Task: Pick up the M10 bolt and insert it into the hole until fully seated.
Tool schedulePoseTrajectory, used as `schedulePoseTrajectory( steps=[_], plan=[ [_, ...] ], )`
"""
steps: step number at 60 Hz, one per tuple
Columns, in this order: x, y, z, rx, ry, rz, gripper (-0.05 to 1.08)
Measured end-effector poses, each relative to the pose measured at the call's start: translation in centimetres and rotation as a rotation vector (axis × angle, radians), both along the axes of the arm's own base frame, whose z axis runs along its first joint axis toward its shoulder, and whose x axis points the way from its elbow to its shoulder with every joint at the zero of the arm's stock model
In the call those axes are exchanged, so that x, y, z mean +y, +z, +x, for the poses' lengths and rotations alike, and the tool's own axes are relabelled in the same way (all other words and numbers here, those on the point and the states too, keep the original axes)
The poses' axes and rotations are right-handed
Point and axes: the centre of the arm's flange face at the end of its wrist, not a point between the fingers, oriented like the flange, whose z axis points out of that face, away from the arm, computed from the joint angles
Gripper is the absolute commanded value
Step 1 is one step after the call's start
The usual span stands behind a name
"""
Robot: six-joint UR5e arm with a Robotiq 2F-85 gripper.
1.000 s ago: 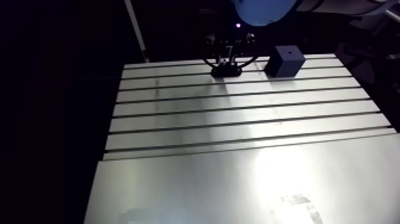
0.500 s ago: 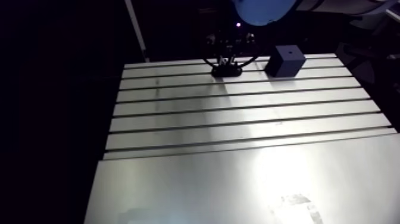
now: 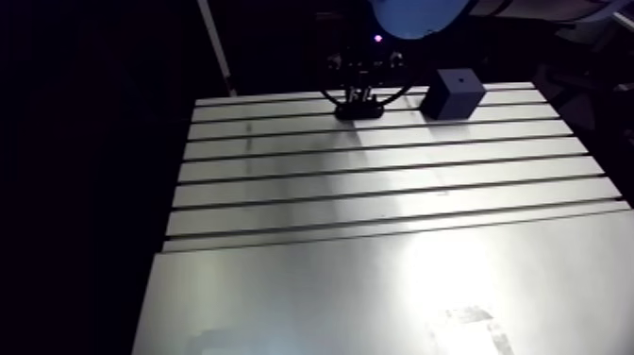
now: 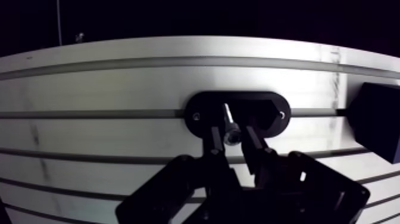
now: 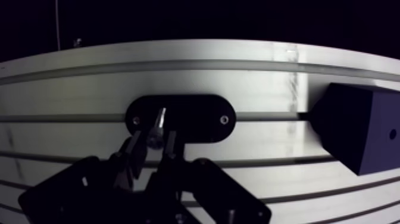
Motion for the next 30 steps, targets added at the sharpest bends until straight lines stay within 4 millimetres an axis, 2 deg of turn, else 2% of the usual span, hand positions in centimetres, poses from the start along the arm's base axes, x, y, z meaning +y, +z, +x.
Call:
schedulePoseTrajectory(
  steps=[19, 30],
  plan=[
    [-0.01, -0.03, -0.11, 0.001, 0.0, -0.001, 0.74],
    [0.02, 0.0, -0.16, 0.002, 0.0, 0.0, 0.88]
  ],
)
